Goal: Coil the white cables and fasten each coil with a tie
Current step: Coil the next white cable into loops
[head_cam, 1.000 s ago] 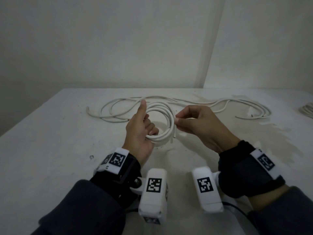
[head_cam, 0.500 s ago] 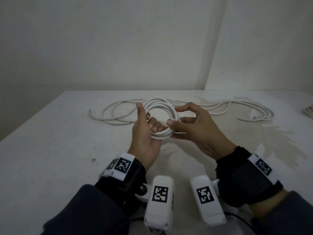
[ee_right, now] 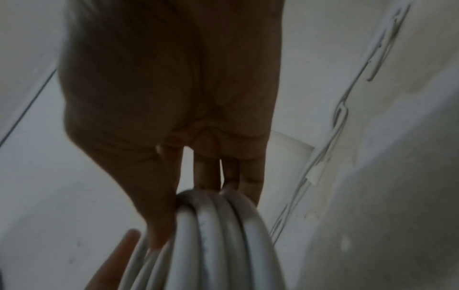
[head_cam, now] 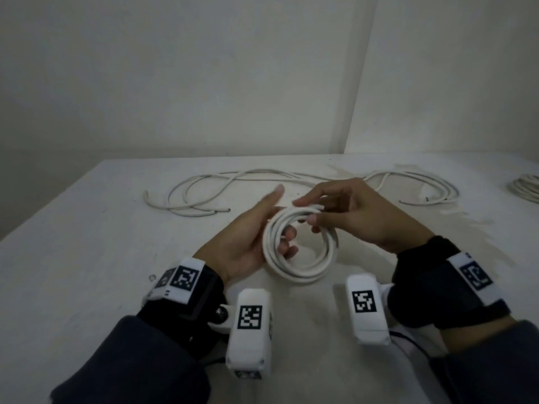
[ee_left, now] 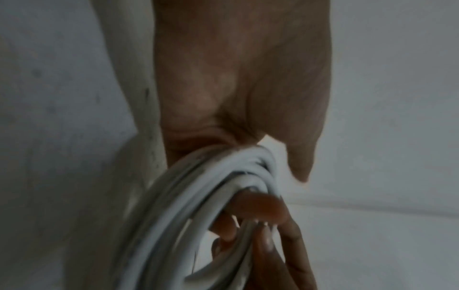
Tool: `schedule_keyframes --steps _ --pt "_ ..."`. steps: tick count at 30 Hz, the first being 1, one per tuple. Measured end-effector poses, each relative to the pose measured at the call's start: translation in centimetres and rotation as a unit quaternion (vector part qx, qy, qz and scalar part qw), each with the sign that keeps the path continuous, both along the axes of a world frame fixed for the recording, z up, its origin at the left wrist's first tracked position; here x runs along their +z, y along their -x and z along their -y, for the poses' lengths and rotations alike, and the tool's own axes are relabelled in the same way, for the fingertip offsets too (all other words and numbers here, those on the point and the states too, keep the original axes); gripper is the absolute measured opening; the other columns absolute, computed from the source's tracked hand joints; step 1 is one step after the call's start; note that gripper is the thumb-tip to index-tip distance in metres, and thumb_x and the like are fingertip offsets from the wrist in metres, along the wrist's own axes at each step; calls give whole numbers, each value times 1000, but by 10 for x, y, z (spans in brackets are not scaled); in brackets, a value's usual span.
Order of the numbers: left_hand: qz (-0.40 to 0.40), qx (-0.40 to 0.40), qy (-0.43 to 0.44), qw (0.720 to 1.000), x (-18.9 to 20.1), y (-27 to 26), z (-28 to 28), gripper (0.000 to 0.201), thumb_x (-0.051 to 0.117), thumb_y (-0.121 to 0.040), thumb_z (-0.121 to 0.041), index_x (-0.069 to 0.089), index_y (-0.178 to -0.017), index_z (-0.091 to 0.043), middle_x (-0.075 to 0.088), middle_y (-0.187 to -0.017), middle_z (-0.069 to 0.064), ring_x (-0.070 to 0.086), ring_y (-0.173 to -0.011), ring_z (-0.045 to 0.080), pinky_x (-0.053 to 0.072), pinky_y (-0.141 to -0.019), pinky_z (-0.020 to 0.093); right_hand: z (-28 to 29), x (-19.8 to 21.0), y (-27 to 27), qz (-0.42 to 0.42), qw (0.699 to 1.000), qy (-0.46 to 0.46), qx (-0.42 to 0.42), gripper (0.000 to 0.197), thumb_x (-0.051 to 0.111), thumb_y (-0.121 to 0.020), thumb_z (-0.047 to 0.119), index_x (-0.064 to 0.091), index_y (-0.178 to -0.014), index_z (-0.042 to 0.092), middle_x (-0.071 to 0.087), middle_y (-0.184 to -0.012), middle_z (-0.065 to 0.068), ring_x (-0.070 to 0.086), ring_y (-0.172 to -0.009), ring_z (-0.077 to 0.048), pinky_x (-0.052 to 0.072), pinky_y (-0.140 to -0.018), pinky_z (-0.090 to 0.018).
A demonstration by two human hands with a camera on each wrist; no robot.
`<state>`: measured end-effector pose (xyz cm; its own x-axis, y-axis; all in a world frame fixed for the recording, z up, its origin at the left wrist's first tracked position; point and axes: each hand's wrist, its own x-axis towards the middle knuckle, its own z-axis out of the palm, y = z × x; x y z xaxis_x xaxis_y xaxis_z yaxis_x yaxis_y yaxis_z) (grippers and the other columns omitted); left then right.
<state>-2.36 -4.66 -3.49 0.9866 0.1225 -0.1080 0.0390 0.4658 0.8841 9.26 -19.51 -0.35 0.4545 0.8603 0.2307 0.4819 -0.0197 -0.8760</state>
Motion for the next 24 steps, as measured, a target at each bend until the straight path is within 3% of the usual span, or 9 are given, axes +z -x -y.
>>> schedule_keyframes --steps 2,4,7,10,12,14,16,20,24 --pt "0 -6 -40 999 1 0 5 41 42 -96 -44 65 -108 -12 36 -47 -2 31 -32 8 45 -48 23 -1 0 2 14 1000 12 25 20 72 -81 4 72 -99 14 70 -88 -25 64 -74 -30 53 -74 -46" --pt "10 23 -42 999 3 -2 9 37 40 -99 -38 60 -117 -12 27 -46 -6 21 -31 4 39 -41 18 -2 -1 2 11 1000 0 18 23 74 -78 6 70 -99 14 70 -81 -23 66 -72 -26 53 -73 -42" --pt "32 77 -14 996 4 -6 11 26 42 -100 -32 57 -97 -11 26 -44 -5 18 -30 4 31 -34 15 -4 -2 0 -16 998 -40 -52 34 83 -62 19 65 -90 11 72 -74 -9 71 -73 -22 55 -73 -35" --pt "51 118 16 992 2 -10 11 24 44 -99 -28 58 -91 -11 26 -42 -5 19 -29 4 29 -34 14 -6 -1 0 9 993 -66 -98 39 86 -51 28 69 -82 12 75 -82 -4 73 -77 -21 57 -73 -32" --pt "53 150 52 986 2 -10 10 21 46 -98 -26 58 -90 -11 25 -40 -5 18 -28 5 28 -33 14 -5 -1 0 23 996 -33 -84 46 89 -53 26 72 -95 18 72 -95 -2 71 -88 -18 57 -79 -32" --pt "51 183 81 978 3 -11 9 18 49 -97 -23 59 -88 -12 25 -40 -5 17 -29 5 27 -32 13 -5 -1 0 80 993 29 -88 59 90 -56 27 68 -109 37 60 -104 4 63 -92 -14 55 -79 -28" --pt "51 207 80 974 2 -12 9 17 50 -96 -22 61 -86 -13 26 -40 -5 17 -29 5 27 -33 13 -6 -1 0 135 982 39 -125 64 90 -55 32 62 -112 44 49 -96 4 56 -82 -13 48 -70 -23" --pt "63 238 84 966 2 -13 9 14 49 -96 -21 59 -89 -13 28 -40 -6 20 -29 4 28 -32 14 -6 0 3 77 989 -22 -124 43 90 -59 18 58 -87 18 52 -62 6 49 -55 -14 46 -51 -28" --pt "80 256 90 959 2 -13 9 16 45 -99 -22 57 -98 -10 26 -40 -6 20 -29 5 29 -34 13 -6 2 7 81 990 -47 -109 24 87 -64 7 64 -70 8 63 -57 -2 59 -49 -15 51 -50 -24"
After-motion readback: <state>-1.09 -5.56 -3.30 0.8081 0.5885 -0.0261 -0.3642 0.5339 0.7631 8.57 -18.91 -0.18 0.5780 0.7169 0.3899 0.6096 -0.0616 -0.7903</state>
